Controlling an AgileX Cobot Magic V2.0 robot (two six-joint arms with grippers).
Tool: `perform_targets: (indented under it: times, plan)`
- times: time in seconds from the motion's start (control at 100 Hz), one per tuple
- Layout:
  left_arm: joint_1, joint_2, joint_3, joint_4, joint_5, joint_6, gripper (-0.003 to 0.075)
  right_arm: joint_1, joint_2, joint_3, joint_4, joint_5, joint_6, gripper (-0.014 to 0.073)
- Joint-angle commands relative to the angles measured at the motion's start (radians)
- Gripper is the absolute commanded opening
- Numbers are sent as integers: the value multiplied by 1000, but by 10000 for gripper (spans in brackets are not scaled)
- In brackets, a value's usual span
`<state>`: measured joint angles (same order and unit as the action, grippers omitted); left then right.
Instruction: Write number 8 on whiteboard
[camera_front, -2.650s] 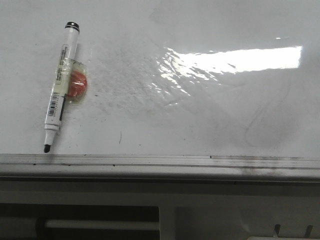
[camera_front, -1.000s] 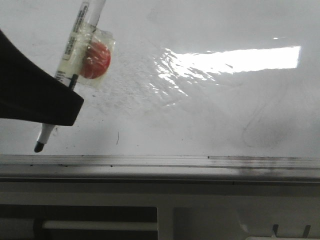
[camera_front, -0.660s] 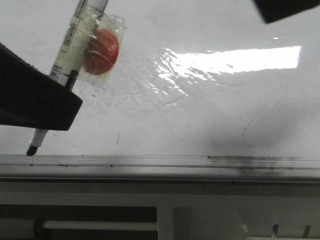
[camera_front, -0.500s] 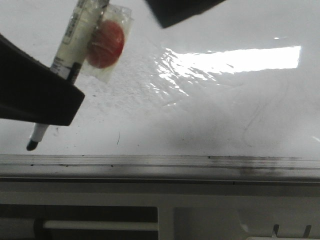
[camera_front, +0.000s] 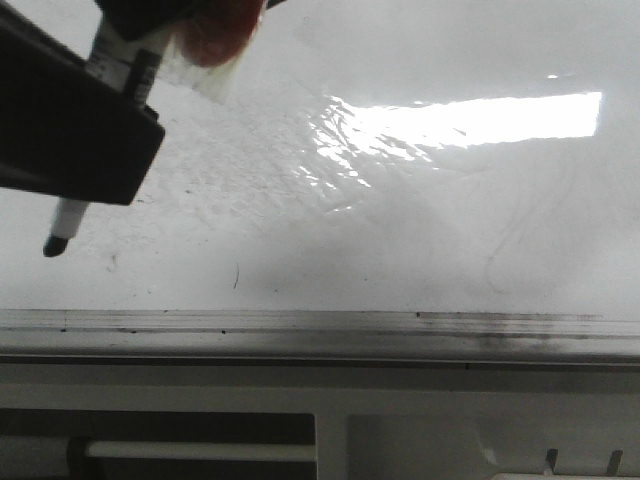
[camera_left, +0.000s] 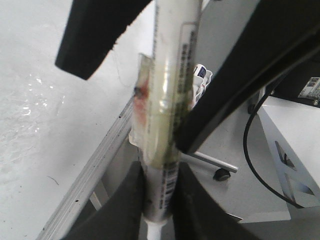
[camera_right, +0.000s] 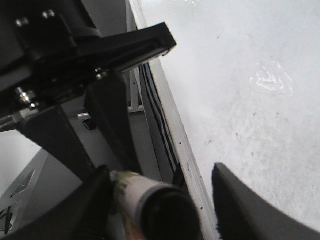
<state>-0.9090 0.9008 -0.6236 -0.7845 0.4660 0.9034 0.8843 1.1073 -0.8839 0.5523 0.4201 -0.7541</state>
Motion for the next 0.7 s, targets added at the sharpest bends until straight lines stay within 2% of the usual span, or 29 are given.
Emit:
perform_targets:
  times: [0.0, 0.08, 0.19, 0.28, 0.35, 0.42, 0.45, 0.52, 0.57, 0.61, 0.69]
  plan:
    - [-8, -11, -32, -37, -21, 6, -20, 13, -3, -36, 19, -79, -12, 258]
    - [-8, -11, -32, -37, -14, 6, -20, 26, -3, -36, 19, -94, -12, 148]
    - [-8, -11, -32, -41, -18, 6, -20, 34, -3, -36, 19, -96, -12, -74]
    - [-8, -11, -32, -42, -32, 6, -15, 34, -3, -36, 5, -99, -14, -66]
    - [-8, -12, -34, -44, -36, 6, 46, 25, -13, -36, 1, -99, -14, -66]
    - [-6, -28, -34, -44, -36, -7, 179, 8, -31, -39, -22, -75, -14, -66]
    - [-6, -38, -34, -44, -36, -14, 258, -4, -38, -44, -36, -52, -14, -66]
    - [-6, -75, -34, -44, -36, -18, 403, -49, -63, -66, -62, 36, -14, -62]
    - [-6, -109, -34, -40, -36, -18, 466, -88, -83, -88, -81, 110, -14, -62]
    - [-5, -141, -34, -33, -36, -25, 481, -120, -101, -107, -104, 148, -14, -61]
    - [-5, -208, -27, 6, -56, -88, 463, -159, -143, -154, -213, 206, 40, -60]
